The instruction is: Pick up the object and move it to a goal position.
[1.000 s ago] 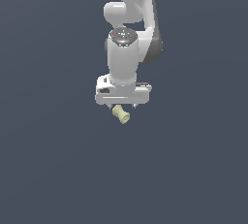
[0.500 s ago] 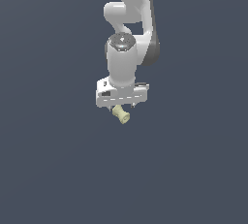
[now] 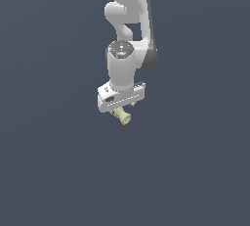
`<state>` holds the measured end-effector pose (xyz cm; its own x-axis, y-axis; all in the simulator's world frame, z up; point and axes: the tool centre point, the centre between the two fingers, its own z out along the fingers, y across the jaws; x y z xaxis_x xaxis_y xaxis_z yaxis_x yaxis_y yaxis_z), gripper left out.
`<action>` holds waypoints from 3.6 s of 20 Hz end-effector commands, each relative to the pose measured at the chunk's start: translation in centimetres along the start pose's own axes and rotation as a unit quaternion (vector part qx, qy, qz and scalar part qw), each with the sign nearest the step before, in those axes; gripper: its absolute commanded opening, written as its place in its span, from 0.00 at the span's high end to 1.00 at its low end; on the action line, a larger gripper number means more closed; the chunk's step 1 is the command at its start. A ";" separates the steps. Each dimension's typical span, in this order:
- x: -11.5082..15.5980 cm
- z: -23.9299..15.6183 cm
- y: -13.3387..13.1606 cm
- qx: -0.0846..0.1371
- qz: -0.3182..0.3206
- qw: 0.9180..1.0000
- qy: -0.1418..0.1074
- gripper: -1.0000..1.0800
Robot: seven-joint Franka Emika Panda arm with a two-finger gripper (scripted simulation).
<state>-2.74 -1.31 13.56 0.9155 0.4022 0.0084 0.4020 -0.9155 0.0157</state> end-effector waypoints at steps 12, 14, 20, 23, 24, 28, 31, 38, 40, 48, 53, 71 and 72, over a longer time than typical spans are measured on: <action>-2.1 2.8 -0.7 0.007 -0.133 0.991 -0.003 0.04; -2.2 3.0 -0.7 0.008 -0.142 0.990 -0.003 0.04; -2.4 3.2 -0.8 0.008 -0.154 0.988 -0.003 0.04; -2.4 3.3 -0.8 0.008 -0.152 0.988 -0.003 0.04; -2.4 3.5 -0.8 0.008 -0.152 0.988 -0.003 0.04; -2.4 4.8 -0.8 0.008 -0.152 0.988 -0.003 0.04; -2.5 6.4 -0.9 0.008 -0.153 0.988 -0.003 0.04; -2.5 8.2 -0.9 0.008 -0.154 0.988 -0.003 0.04; -2.5 8.2 -0.9 0.008 -0.154 0.988 -0.003 1.00; -2.5 8.2 -0.9 0.008 -0.154 0.988 -0.003 1.00; -2.5 8.0 -0.9 0.008 -0.154 0.988 -0.003 1.00; -3.4 -2.9 -3.1 0.008 -0.154 0.988 -0.003 1.00; -3.5 -3.7 -3.2 0.008 -0.154 0.988 -0.003 1.00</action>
<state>-7.04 0.05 15.84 0.7494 0.6621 -0.0001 0.6621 -0.7494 0.0008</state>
